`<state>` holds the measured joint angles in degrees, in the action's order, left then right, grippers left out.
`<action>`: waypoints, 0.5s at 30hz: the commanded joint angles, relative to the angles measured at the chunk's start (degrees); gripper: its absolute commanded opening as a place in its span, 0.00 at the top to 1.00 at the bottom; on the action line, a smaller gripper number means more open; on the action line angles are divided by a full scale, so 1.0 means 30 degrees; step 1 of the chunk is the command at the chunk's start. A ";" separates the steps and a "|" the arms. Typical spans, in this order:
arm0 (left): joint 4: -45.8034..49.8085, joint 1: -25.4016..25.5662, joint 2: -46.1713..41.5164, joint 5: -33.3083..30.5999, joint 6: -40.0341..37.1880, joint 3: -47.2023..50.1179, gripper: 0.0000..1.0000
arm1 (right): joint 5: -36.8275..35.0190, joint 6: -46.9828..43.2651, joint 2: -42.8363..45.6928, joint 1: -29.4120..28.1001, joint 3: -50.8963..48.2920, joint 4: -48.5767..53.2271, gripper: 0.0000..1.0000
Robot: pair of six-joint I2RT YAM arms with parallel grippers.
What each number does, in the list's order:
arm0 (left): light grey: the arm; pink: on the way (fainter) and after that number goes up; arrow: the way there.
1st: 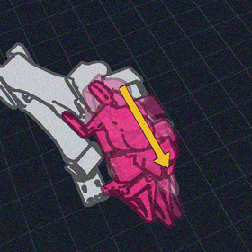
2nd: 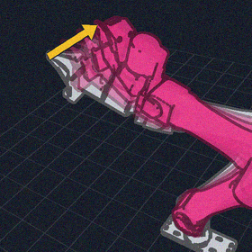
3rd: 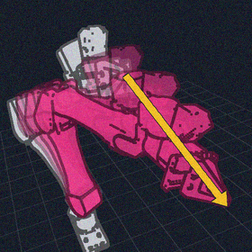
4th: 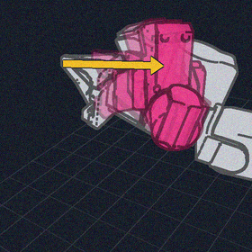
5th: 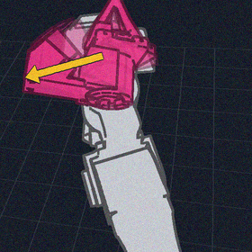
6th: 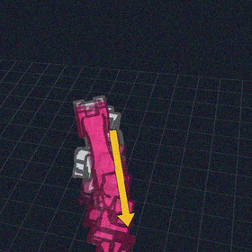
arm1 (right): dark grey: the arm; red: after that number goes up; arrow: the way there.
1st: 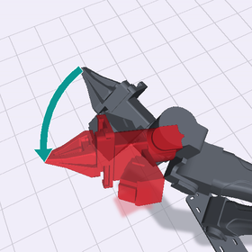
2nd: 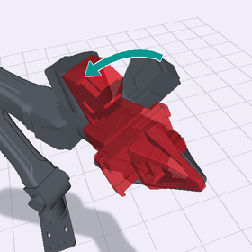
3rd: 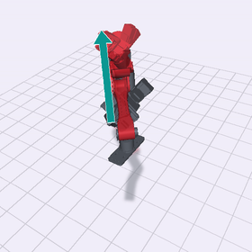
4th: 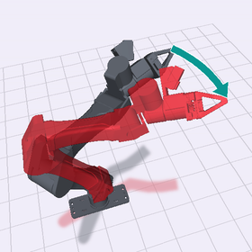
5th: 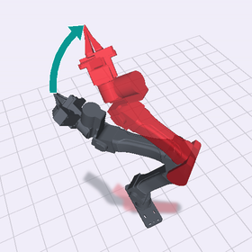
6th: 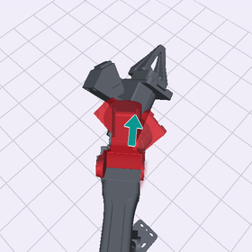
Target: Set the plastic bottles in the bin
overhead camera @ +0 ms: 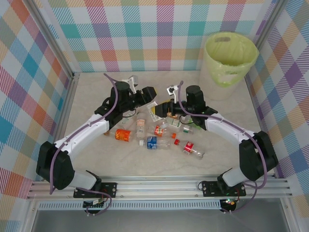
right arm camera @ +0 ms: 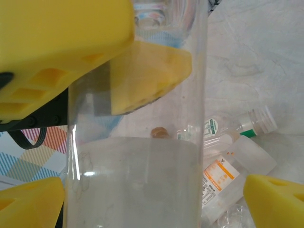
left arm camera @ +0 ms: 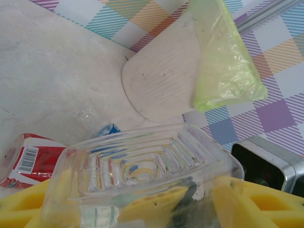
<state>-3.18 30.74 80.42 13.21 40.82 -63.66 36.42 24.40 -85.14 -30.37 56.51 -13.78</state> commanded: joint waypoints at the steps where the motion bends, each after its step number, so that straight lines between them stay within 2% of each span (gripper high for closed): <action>1: -0.0434 0.0153 0.0177 -0.0487 -0.0497 -0.0780 1.00 | -0.0728 -0.1092 0.0344 -0.0291 -0.0199 -0.0695 0.07; 6: -0.0508 0.0153 0.0552 -0.0163 -0.0404 -0.1112 0.99 | 0.0098 -0.1696 0.0066 -0.0306 0.0499 0.0129 0.20; 10: -0.0443 0.0152 0.0785 0.0175 -0.0364 -0.1250 0.96 | 0.1018 -0.1586 -0.0124 -0.0306 0.0700 0.0287 0.37; 12: -0.0381 0.0153 0.0844 0.0276 -0.0314 -0.1288 0.93 | 0.0994 -0.1601 -0.0102 -0.0321 0.0678 0.0517 0.41; 15: -0.0324 0.0153 0.0813 0.0312 -0.0276 -0.1272 0.82 | 0.0880 -0.1625 0.0072 -0.0306 0.0532 0.0598 0.43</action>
<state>-2.98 30.74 82.78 13.04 40.45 -65.43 36.27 20.71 -85.32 -30.74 56.80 -12.08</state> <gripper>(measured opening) 0.642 0.574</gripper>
